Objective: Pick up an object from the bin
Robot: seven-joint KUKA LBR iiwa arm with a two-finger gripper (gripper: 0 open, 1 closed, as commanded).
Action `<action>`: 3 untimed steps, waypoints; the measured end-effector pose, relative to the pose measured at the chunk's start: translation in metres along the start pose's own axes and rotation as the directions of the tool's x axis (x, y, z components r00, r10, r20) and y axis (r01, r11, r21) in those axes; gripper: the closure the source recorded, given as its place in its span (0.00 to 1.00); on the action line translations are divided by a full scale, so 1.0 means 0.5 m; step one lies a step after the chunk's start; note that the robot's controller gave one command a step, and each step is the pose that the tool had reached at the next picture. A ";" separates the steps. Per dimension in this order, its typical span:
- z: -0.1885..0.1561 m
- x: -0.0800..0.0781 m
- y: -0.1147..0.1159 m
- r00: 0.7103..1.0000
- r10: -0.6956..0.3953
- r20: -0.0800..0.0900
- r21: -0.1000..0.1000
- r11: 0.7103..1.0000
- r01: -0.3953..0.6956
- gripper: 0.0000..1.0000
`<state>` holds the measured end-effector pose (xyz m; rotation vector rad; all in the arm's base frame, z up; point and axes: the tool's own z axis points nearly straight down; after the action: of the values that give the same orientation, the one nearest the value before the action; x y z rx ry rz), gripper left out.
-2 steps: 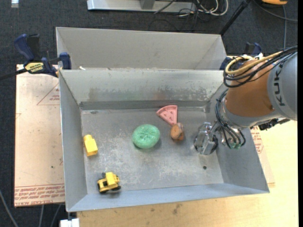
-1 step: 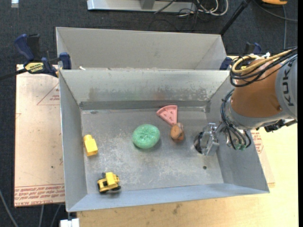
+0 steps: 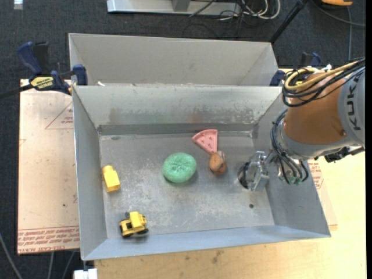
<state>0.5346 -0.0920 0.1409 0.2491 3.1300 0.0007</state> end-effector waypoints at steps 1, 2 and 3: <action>-0.050 -0.013 -0.002 1.000 -0.003 0.000 0.000 1.000 0.003 1.00; -0.126 -0.033 0.011 1.000 -0.012 0.000 -0.001 1.000 0.012 1.00; -0.097 -0.019 0.007 1.000 0.007 0.006 -0.001 1.000 -0.007 1.00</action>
Offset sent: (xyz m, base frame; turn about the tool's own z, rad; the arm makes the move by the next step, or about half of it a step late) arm 0.0188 0.0033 0.0683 -0.0115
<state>0.5446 -0.0900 0.1894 0.2601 3.1229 0.0013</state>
